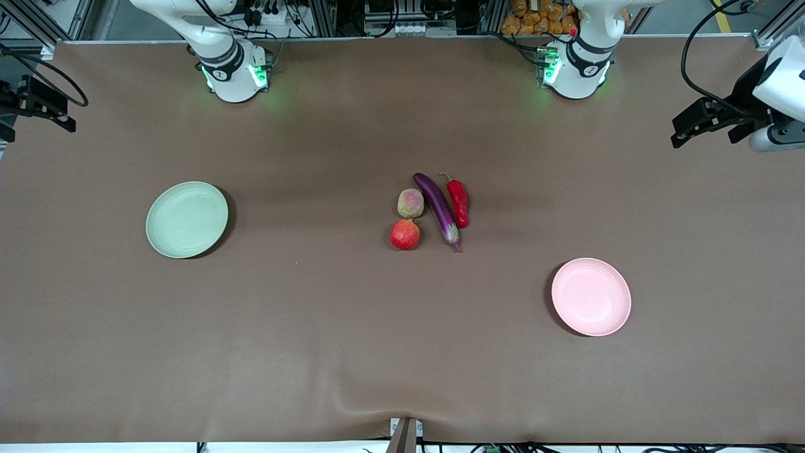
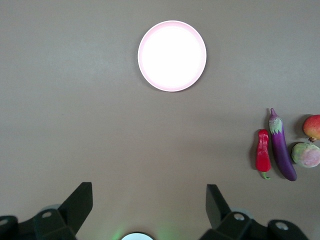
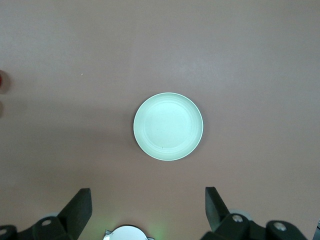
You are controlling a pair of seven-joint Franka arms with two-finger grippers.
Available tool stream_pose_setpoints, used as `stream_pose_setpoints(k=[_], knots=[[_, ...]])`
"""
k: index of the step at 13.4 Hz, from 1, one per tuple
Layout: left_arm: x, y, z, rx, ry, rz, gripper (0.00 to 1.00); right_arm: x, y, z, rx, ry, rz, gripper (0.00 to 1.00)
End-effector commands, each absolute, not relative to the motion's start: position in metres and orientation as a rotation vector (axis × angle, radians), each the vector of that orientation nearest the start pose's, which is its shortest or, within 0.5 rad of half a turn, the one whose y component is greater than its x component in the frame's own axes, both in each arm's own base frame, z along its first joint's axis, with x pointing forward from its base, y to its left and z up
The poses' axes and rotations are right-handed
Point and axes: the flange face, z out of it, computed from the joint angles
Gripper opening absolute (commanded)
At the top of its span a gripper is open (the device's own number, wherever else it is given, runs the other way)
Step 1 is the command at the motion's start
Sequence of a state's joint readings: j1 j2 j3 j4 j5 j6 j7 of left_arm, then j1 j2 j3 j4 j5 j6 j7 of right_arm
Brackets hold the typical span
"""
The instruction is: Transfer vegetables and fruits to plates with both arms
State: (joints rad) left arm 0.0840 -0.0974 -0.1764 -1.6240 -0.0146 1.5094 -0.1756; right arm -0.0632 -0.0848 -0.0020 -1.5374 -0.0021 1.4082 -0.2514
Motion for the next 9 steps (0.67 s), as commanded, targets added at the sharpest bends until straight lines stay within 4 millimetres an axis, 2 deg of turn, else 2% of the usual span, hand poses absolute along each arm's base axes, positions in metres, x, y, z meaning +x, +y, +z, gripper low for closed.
stream_pose_setpoints(k=[1,5,7,9], knots=[[0.509,-0.050,0.653,-3.105,-0.125,0.025,1.00,0.505,-0.034,0.679,-3.134,-0.305,0.061,1.00],[0.510,-0.045,0.660,-3.101,-0.132,0.005,1.00,0.506,-0.034,0.681,-3.131,-0.314,0.043,1.00],[0.521,-0.040,0.661,-3.082,-0.134,-0.006,1.00,0.508,-0.031,0.678,-3.129,-0.326,0.048,1.00],[0.521,-0.042,0.659,-3.078,-0.144,0.002,1.00,0.508,-0.030,0.678,-3.093,-0.321,0.040,1.00]])
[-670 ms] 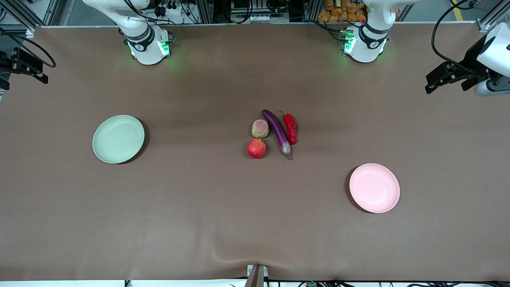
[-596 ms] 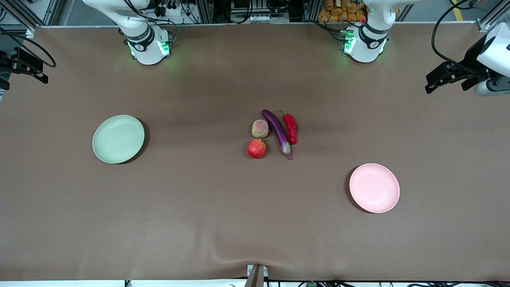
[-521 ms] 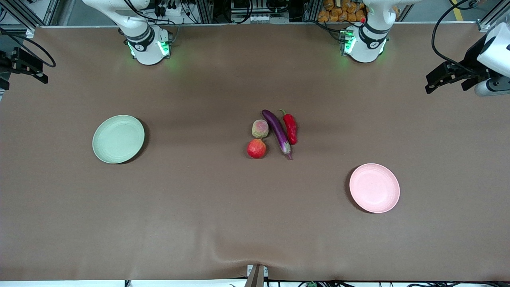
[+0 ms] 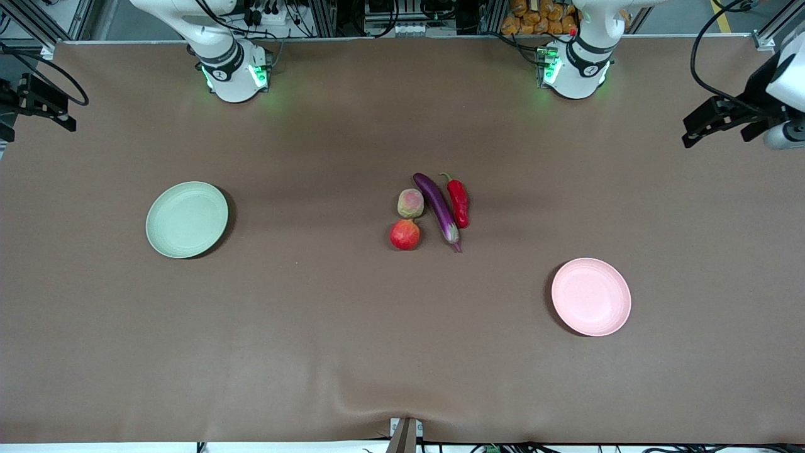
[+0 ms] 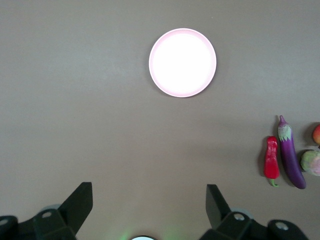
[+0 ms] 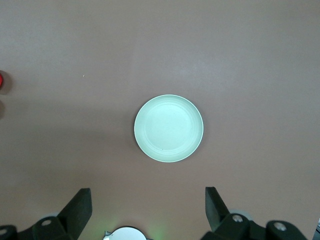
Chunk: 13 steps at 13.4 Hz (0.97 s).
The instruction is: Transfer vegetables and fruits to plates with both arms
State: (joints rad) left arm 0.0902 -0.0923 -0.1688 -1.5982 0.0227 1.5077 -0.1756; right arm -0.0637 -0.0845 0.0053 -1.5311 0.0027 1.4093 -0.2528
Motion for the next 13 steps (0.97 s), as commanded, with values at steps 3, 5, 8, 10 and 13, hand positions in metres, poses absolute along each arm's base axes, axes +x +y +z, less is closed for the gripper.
stream_pose_setpoints(k=[3,5,8,10,13], knots=[[0.521,-0.042,0.658,-3.077,-0.144,0.004,1.00,0.508,-0.030,0.677,-3.067,-0.312,0.040,1.00],[0.522,-0.042,0.656,-3.077,-0.146,0.011,1.00,0.507,-0.030,0.678,-3.068,-0.308,0.042,1.00],[0.525,-0.042,0.651,-3.079,-0.143,0.023,1.00,0.511,-0.028,0.671,-3.079,-0.317,0.065,1.00],[0.529,-0.043,0.645,-3.084,-0.140,0.043,1.00,0.518,-0.031,0.658,-3.081,-0.312,0.099,1.00],[0.542,-0.062,0.613,-3.099,-0.094,0.140,1.00,0.531,-0.036,0.649,-3.095,-0.296,0.091,1.00]])
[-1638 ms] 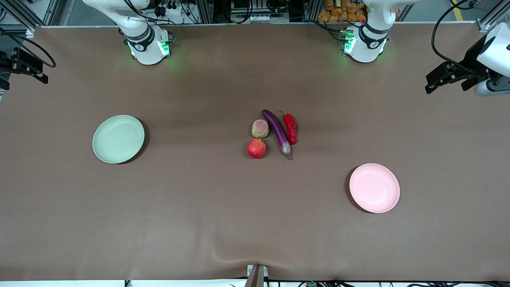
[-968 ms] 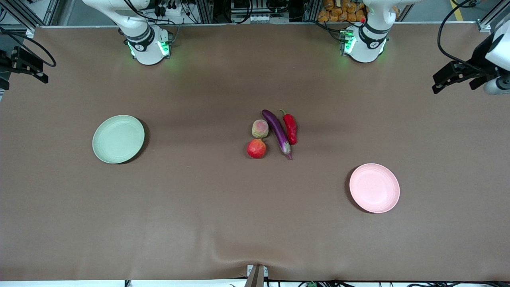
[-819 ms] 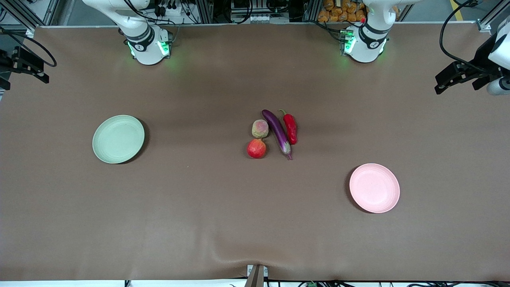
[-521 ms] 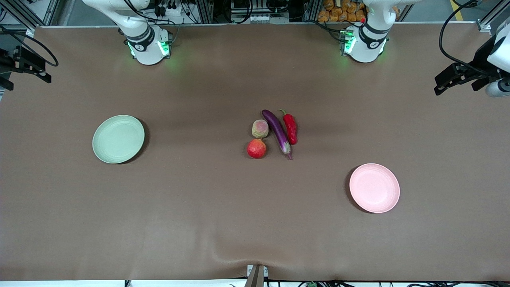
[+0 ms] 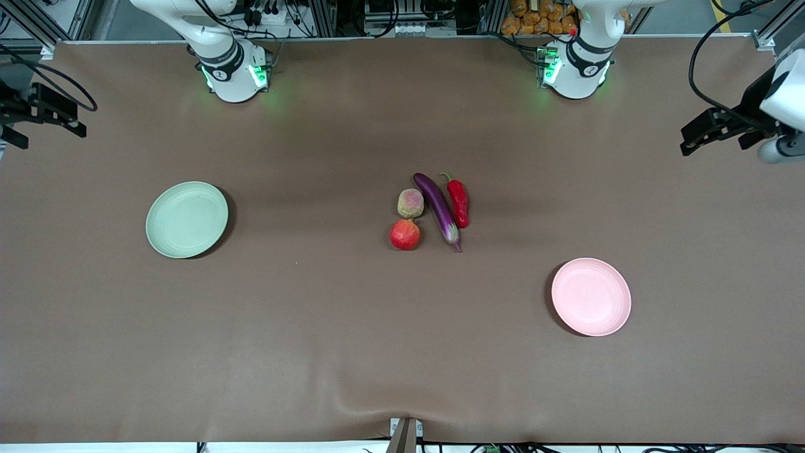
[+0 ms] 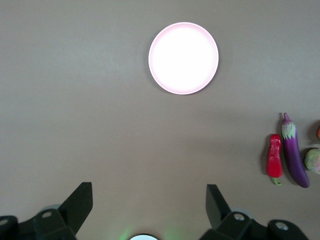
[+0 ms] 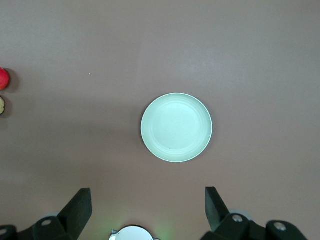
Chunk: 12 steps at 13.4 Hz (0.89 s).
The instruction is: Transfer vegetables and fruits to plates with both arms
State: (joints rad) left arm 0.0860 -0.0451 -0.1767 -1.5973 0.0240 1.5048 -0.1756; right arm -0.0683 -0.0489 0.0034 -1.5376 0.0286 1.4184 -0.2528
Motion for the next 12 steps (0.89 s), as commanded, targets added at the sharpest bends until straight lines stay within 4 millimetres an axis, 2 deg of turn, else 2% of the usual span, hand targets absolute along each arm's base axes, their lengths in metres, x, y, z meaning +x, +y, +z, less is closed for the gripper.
stream_pose_setpoints(k=[1,3,5,10,12], knots=[[0.547,-0.082,0.594,-3.096,-0.055,0.183,1.00,0.534,-0.038,0.648,-3.101,-0.296,0.069,1.00],[0.551,-0.119,0.556,-3.084,-0.115,0.249,1.00,0.541,-0.044,0.637,-3.107,-0.283,0.094,1.00],[0.548,-0.164,0.524,-3.079,-0.211,0.212,1.00,0.548,-0.046,0.635,-3.117,-0.281,0.056,1.00],[0.524,-0.265,0.428,-3.066,-0.380,0.192,1.00,0.553,-0.043,0.626,-3.095,-0.280,0.068,1.00],[0.514,-0.291,0.391,-3.069,-0.420,0.198,1.00,0.559,-0.047,0.615,-3.084,-0.279,0.096,1.00]])
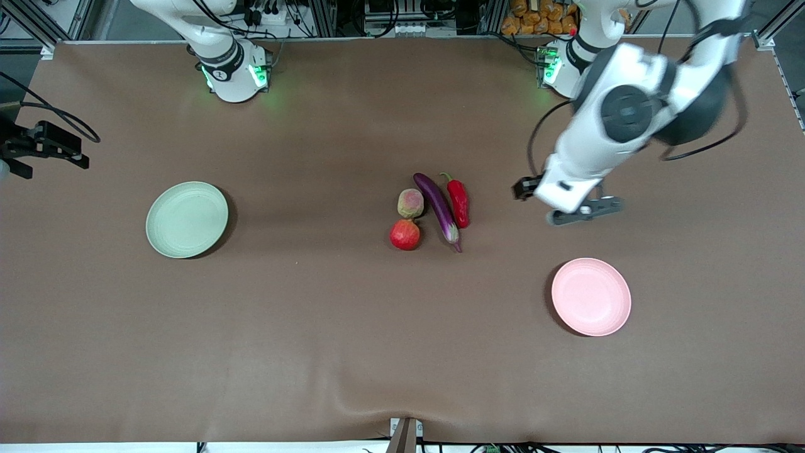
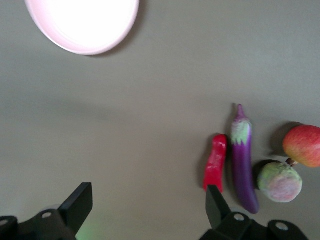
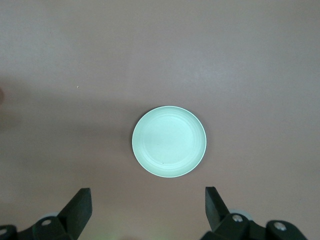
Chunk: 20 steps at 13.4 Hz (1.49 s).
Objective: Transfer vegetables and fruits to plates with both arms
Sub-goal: 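Reach the left gripper to the red pepper while the right gripper reaches the apple, then grasp the red pepper with the left gripper while the right gripper grasps the apple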
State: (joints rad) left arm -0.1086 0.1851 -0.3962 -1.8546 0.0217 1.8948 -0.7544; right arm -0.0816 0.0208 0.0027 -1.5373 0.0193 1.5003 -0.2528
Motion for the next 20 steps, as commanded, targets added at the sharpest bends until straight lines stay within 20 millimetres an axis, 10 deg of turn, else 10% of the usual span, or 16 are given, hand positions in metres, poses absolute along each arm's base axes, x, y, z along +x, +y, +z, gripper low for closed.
stream_pose_setpoints(k=[1,5,10,15,18,20], knots=[[0.503,-0.308,0.369,-3.070,-0.442,0.202,1.00,0.569,-0.045,0.595,-3.079,-0.292,0.151,1.00],[0.460,-0.356,0.294,-3.064,-0.534,0.116,1.00,0.611,-0.046,0.498,-3.030,-0.301,0.378,1.00],[0.439,-0.377,0.245,-3.072,-0.512,0.113,0.98,0.631,0.023,0.460,-3.028,-0.416,0.366,1.00],[0.423,-0.387,0.202,-3.061,-0.531,0.060,0.89,0.631,0.092,0.449,-3.004,-0.099,0.367,1.00],[0.417,-0.389,0.186,-3.051,-0.549,0.047,0.73,0.619,0.142,0.430,-3.038,0.097,0.448,1.00],[0.417,-0.392,0.180,-3.080,-0.559,0.044,0.31,0.613,0.182,0.415,-3.052,0.200,0.479,1.00]])
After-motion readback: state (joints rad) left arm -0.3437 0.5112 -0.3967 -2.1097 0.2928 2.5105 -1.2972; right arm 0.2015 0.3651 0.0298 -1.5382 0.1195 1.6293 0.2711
